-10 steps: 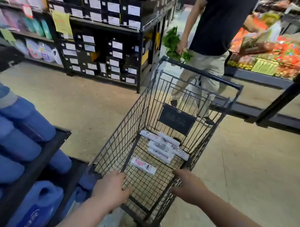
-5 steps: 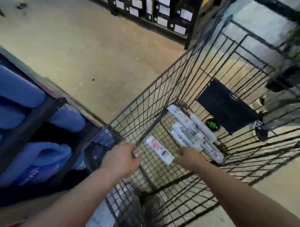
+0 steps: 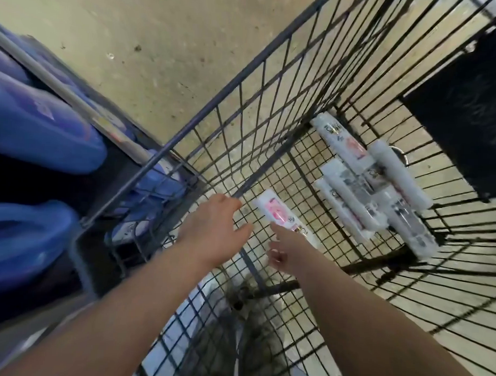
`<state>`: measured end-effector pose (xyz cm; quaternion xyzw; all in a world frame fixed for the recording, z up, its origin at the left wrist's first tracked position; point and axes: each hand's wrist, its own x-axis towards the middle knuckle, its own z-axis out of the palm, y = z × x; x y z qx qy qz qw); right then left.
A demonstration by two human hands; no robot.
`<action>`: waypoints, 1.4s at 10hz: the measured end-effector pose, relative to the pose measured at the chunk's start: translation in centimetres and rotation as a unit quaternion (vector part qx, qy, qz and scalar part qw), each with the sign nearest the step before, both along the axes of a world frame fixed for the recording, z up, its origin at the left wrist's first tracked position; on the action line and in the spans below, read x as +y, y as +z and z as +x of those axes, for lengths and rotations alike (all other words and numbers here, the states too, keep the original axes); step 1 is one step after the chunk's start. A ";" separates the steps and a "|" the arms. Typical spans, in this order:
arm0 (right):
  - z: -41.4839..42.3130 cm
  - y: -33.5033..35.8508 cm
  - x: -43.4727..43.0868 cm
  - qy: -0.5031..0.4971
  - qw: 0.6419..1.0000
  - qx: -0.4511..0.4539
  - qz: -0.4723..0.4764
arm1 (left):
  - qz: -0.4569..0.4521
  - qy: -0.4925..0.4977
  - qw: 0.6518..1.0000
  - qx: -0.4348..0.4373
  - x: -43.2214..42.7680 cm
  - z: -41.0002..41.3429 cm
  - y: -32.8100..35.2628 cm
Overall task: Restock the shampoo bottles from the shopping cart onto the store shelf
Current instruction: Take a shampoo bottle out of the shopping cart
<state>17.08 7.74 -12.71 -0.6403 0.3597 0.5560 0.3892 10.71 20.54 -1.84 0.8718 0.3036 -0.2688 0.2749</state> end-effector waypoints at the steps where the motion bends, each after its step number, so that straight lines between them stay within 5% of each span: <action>1: 0.0 -2.0 2.1 -0.158 0.987 0.020 0.003 | -0.012 0.002 1.000 -0.019 1.1 -0.2 -1.7; 3: 1.6 -4.2 4.7 -0.390 0.920 0.004 -0.021 | 0.001 0.052 0.997 -0.057 4.3 -1.1 -2.8; 4: 2.0 -4.2 4.3 -0.704 0.708 -0.002 0.049 | -0.004 0.054 0.997 -0.064 5.1 -1.4 -2.9; 5: 1.3 -8.9 2.1 -0.225 0.948 -0.208 -0.084 | -0.006 0.052 0.996 -0.066 5.0 -1.4 -3.0; 6: 0.6 -8.1 2.0 -0.337 0.939 -0.063 -0.030 | -0.017 0.053 0.996 -0.069 5.3 -1.4 -2.9; 7: 0.4 -6.7 1.0 -0.265 0.961 -0.038 -0.068 | -0.024 0.043 0.997 -0.067 5.6 -1.5 -2.9; 12: -0.2 12.5 -0.9 -0.043 0.947 -0.307 0.085 | -0.048 0.007 0.998 -0.036 5.0 -2.8 5.1; 14: -1.9 22.3 -0.1 0.027 0.925 -0.318 0.208 | -0.026 0.030 0.995 -0.087 4.0 -5.7 11.5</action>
